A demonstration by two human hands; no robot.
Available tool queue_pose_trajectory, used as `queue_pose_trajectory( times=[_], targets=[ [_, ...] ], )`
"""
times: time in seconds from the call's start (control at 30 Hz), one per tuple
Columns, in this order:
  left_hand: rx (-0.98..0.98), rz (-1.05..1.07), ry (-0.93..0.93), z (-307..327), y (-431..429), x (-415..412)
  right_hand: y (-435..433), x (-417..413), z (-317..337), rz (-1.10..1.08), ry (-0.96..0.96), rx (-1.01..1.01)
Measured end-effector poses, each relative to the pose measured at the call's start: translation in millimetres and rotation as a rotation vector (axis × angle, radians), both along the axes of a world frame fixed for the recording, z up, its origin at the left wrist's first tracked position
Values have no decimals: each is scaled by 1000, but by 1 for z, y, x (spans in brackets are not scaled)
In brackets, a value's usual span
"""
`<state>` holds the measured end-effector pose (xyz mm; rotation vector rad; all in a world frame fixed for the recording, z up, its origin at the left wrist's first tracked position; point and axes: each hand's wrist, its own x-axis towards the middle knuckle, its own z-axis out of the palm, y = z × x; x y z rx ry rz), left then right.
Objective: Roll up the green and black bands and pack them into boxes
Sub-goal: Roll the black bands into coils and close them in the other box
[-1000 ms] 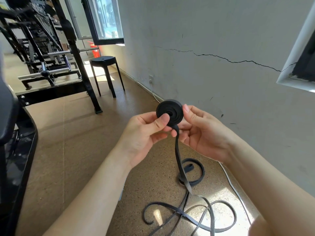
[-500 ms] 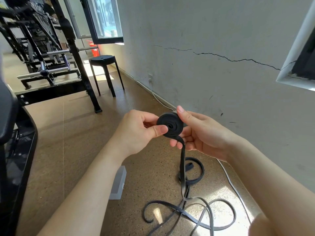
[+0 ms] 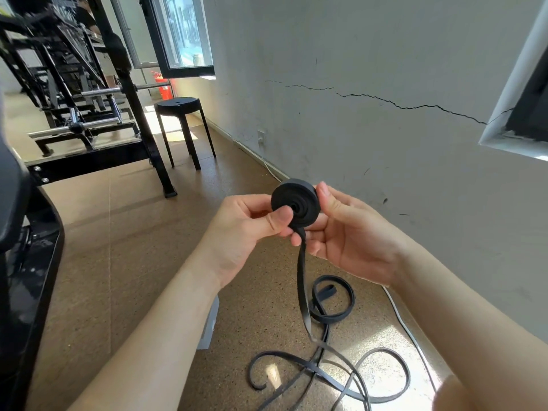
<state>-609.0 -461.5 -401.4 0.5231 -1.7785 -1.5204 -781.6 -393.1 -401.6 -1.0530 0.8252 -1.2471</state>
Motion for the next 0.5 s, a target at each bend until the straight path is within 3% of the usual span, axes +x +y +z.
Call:
queue_pose_trajectory(
  times=[0.1,0.23,0.37,0.5],
  targets=[
    [-192,121,-102,2,-4,4,3,-2,6,-29,204,24],
    [-292,183,-209,5,-5,5,5,3,9,-99,352,13],
    [-344,205,-261,6,-5,7,4,3,9,-114,342,12],
    [-226,141,-147,0,-6,5,3,3,5,-103,193,11]
  ],
)
